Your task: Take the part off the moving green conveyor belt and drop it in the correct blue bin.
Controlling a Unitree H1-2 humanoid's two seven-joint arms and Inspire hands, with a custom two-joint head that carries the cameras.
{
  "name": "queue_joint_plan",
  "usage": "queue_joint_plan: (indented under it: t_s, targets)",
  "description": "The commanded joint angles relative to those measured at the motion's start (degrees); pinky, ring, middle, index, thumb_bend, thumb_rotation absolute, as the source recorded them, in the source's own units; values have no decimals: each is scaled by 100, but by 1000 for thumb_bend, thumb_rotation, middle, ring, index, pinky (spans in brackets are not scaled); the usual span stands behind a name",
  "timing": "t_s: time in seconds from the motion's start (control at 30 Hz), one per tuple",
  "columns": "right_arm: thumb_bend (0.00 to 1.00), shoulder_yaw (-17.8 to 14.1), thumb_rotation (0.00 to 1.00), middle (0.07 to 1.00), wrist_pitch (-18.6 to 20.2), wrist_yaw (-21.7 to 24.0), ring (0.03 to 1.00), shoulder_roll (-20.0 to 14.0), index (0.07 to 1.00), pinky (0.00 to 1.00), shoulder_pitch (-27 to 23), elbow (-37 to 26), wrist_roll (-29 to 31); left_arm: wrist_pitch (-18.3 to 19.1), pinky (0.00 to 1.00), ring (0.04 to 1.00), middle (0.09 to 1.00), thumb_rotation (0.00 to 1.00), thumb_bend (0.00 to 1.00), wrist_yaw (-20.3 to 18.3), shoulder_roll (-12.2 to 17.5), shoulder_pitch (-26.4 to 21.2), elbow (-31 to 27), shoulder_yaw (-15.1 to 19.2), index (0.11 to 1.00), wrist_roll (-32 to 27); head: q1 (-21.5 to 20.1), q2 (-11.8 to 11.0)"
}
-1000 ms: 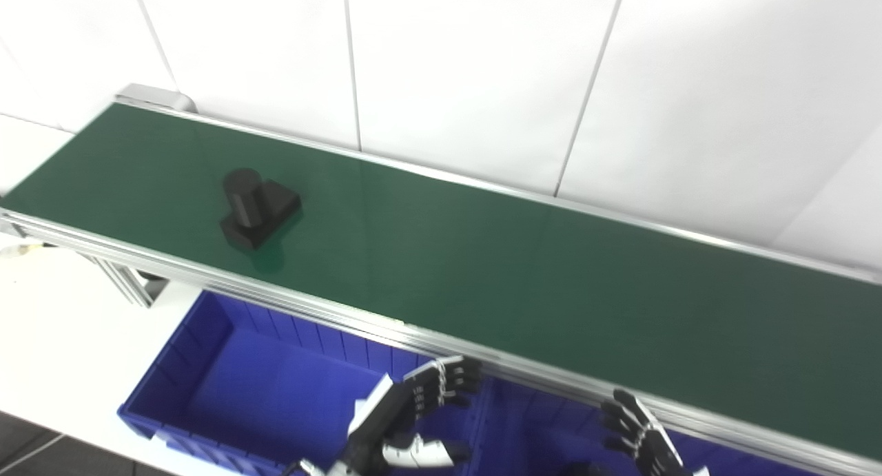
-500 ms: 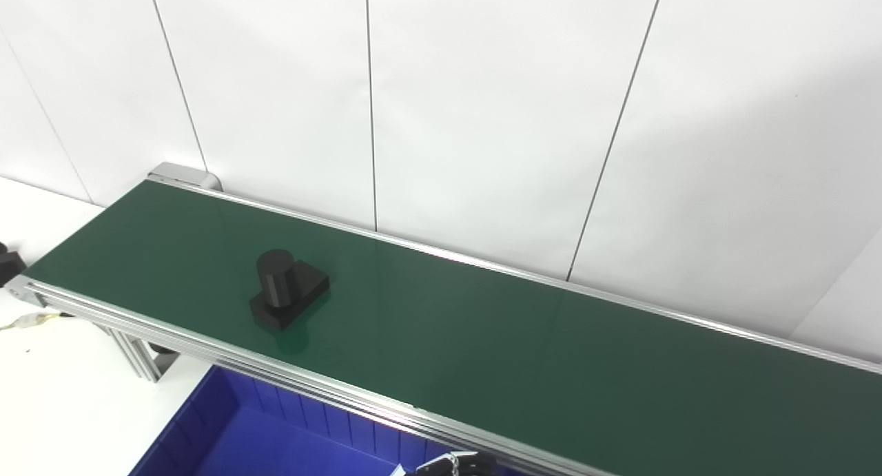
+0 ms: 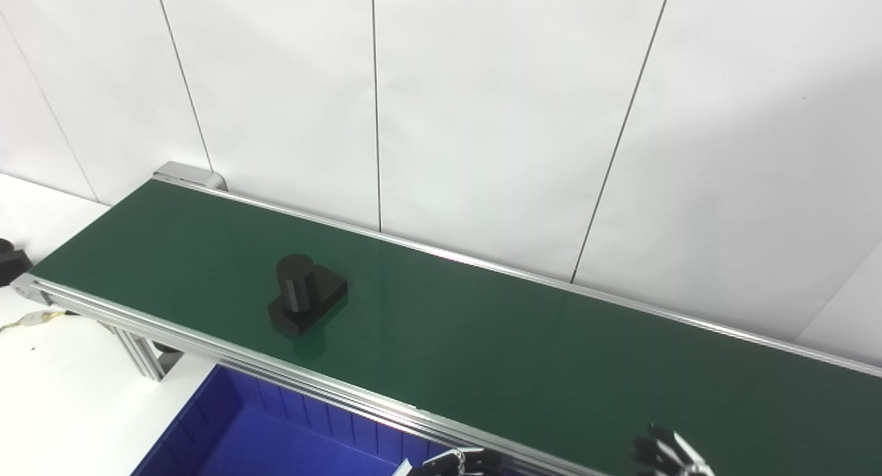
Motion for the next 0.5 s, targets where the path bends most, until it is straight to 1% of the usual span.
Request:
queue_joint_plan:
  t_s: [0.0,0.13,0.27,0.3,0.37,0.47]
  targets:
    - [598,-8,525,799,290,16,758,118,856,638,-267,-335,-114,-252,673,724,758,353,981,11,-29,-73,-86,-21,761,18,10,6]
    - [602,37,541,823,673,121,773,204,869,632,-769,-423,-340,-249,675,729,763,342,978,-14,-24,-89,-52,-9,764,-31,23,9]
    - [661,75,604,827,1022,174,781,268,866,641,-1177,-426,-600,-238,679,733,765,346,989,1,-13,-87,-46,5,764,-30,16,25]
    - [668,86,600,826,1091,197,784,289,866,647,-1323,-386,-601,-233,680,733,765,347,991,4,-12,-81,-56,10,765,-29,19,32]
    - [671,103,562,825,1210,241,794,316,867,671,-1538,-325,-585,-227,682,733,766,342,995,-4,-11,-72,-67,14,766,-41,18,36]
    - [666,127,531,831,1421,324,811,342,872,703,-1748,-303,-582,-249,682,733,767,338,990,-30,2,-70,-69,17,767,-51,10,57]
